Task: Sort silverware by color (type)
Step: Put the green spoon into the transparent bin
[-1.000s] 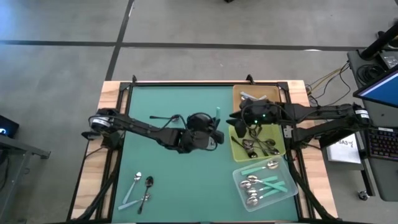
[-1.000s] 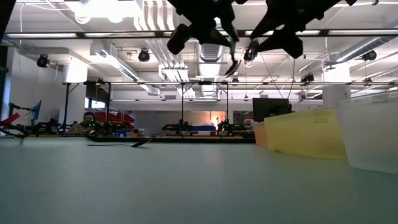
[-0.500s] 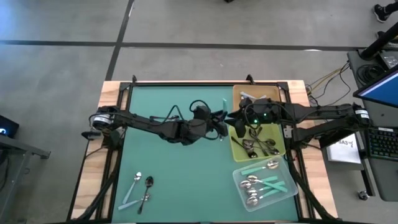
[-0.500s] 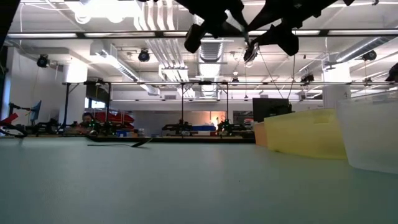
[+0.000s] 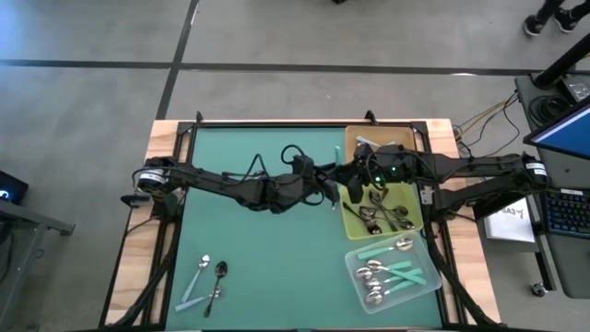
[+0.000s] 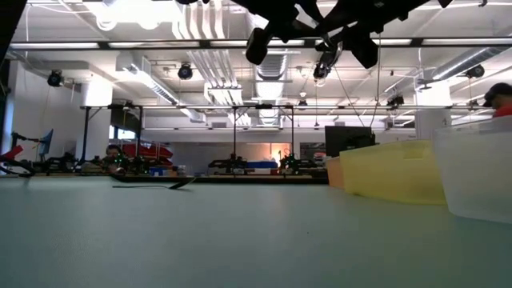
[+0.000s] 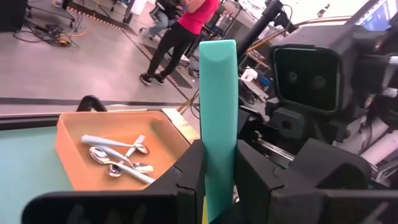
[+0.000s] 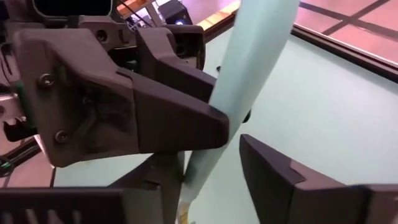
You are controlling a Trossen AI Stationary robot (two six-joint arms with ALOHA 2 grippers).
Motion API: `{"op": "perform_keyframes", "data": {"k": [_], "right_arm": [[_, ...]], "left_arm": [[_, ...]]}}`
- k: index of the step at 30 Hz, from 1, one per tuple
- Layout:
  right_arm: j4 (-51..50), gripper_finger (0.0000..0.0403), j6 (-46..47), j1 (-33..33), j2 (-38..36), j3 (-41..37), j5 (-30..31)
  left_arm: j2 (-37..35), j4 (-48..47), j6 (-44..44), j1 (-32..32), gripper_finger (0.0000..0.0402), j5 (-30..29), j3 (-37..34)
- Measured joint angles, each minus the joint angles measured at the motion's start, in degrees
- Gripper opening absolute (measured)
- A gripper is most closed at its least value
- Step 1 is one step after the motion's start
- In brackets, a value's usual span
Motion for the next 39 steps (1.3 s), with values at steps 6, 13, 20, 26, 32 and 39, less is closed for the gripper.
{"op": "perform_keyframes", "data": {"k": [6, 13, 20, 26, 32, 39], "right_arm": [[-0.4, 0.0057, -1.8, -0.7, -0.2, 0.0, -0.3], [-3.9, 0.0028, -5.1, -2.0, -0.2, 1.0, -1.1], [-21.0, 0.0028, -6.1, -2.2, -0.5, 10.4, -2.3], [-41.3, 0.0028, -4.1, 1.1, -0.2, 15.8, -15.4], [-47.5, 0.0028, 2.5, 12.4, -0.4, 10.7, -19.4], [-41.1, 0.0028, 11.1, 28.0, 1.2, 2.8, -19.4]], "left_arm": [[0.0, -0.1, 0.3, 0.1, 0.0046, -0.4, 0.0], [0.0, -0.2, 2.9, 0.0, 0.0090, 0.1, 0.0], [-0.4, -2.1, 8.7, -0.1, 0.0143, 1.0, 0.0], [-1.8, -15.8, 11.9, -0.1, 0.0152, 1.4, 0.0], [-2.3, -36.4, 6.0, -0.1, 0.0150, 1.3, 0.0], [-2.4, -59.0, -3.7, -0.1, 0.0150, 1.2, 0.0]]}}
